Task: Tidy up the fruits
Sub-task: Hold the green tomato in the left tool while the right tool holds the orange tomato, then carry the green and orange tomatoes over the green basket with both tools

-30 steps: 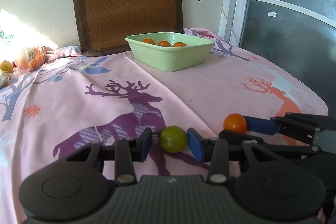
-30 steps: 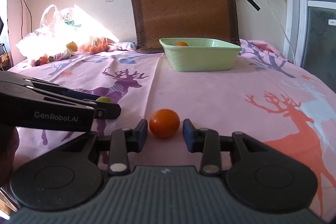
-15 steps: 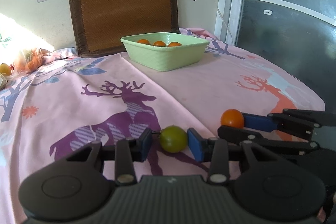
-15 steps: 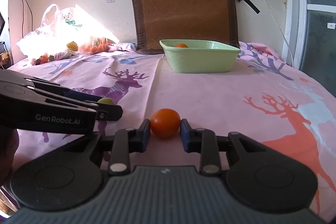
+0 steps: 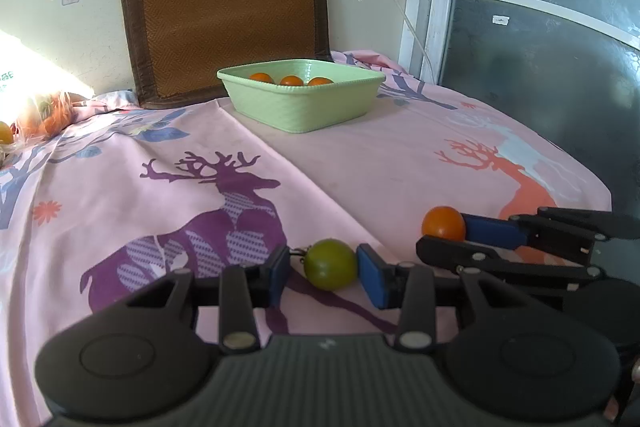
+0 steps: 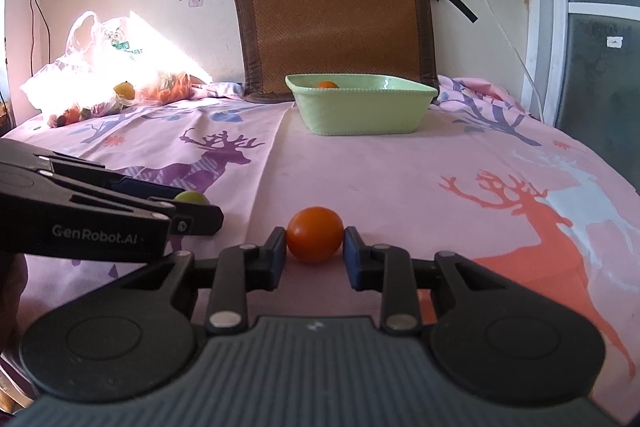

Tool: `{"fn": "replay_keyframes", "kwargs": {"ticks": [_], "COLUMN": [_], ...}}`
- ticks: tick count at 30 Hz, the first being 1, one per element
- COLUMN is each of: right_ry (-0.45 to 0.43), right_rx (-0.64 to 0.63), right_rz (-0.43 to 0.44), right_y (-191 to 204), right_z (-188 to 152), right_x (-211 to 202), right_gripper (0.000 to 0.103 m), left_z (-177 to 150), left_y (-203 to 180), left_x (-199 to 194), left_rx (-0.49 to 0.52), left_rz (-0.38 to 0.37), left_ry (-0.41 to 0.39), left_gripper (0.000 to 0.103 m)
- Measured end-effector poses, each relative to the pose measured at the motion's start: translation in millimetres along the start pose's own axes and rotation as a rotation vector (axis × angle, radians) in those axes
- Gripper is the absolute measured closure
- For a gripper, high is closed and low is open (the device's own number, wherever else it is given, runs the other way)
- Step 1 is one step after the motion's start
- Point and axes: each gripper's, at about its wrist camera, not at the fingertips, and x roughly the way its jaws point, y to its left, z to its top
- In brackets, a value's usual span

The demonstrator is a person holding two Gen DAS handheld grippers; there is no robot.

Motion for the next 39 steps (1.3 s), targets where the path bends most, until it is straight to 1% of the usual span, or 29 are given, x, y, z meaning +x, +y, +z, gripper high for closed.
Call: {"fn": "replay_keyframes", "kwargs": {"ticks": [10, 20, 23, 26, 29, 33, 35, 39], "right_ry": [0.001, 0.015, 0.017, 0.008, -0.007, -0.045, -0.074, -0.171], "right_rx": [0.0, -0.008, -0.015, 0.015, 0.054, 0.092, 0.104, 0.095], "right_rz": [-0.012, -0.012, -0.006, -0.003, 0.002, 0.003, 0.007, 0.012], "right_y": [-1.1, -1.4, -2.6, -9.4, -21.6, -44.3, -56.5, -82.9], "right_z": [-2.7, -3.6, -2.3, 2.2, 10.1, 31.2, 46.9, 93.9], "right_x": [-6.5, -11.3, -10.1, -8.6, -5.5, 2.0, 4.2, -0.9], "right_gripper": [0.07, 0.07, 0.07, 0.07, 0.07, 0.07, 0.07, 0.07], "left_z": [-2.9, -6.7, -3.4, 4.5, 21.7, 58.4, 83.6, 141.9], "left_y": [-7.8, -12.0, -9.4, -3.2, 4.4, 15.2, 18.6, 21.8], "left_x": [-1.9, -5.6, -4.0, -4.2, -5.1, -5.3, -5.5, -9.1], "left_rx": [0.015, 0.009, -0.006, -0.033, -0.059, -0.077, -0.077, -0.055], "left_rz": [-0.017, -0.025, -0.041, -0.071, -0.094, -0.118, -0.126, -0.127], "left_ry": [-0.003, -0.01, 0.0, 0.011, 0.012, -0.008, -0.03, -0.09], "left_gripper": [0.066, 0.066, 0.066, 0.066, 0.066, 0.066, 0.066, 0.066]}}
